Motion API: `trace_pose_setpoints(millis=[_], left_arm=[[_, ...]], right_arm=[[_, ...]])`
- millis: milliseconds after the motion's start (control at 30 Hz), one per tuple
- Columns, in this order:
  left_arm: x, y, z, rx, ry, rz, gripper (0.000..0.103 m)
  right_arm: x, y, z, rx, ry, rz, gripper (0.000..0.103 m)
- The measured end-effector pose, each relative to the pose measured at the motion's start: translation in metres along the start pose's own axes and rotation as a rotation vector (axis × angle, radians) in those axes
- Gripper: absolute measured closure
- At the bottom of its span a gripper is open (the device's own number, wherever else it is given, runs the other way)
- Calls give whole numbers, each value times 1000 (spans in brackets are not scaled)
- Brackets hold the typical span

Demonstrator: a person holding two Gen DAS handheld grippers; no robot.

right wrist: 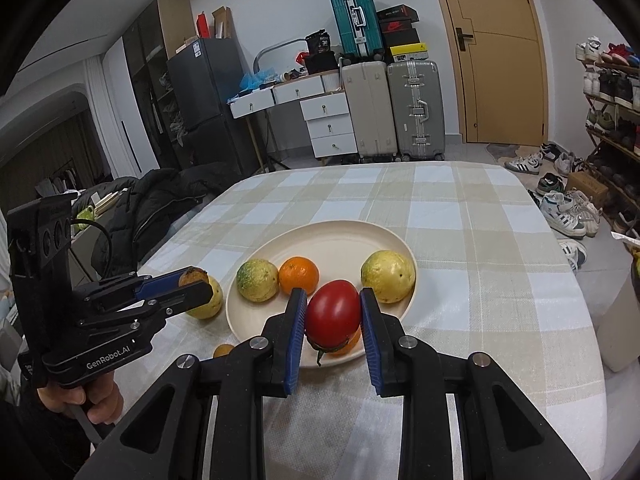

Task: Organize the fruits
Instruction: 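Carry the tomato and longan over the white plate and open both tools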

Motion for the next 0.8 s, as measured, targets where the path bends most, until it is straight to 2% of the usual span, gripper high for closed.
trace_pose_setpoints(millis=[400, 800], left_arm=[[13, -2, 19, 20, 25, -9, 82], [10, -1, 44, 30, 0, 0, 82]], right_arm=[[9, 5, 17, 14, -11, 37, 76], [5, 12, 43, 19, -53, 85, 76]])
Point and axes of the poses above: each gripper's, at about its wrist camera, not at the fingertips, and z roughly the way its jaws point, y to its right, x to its top, the point moved 8 cm from there along z, roughly the way its jaws point, and after that the axes turned 3 degrees about y, right-handed, at the moved point
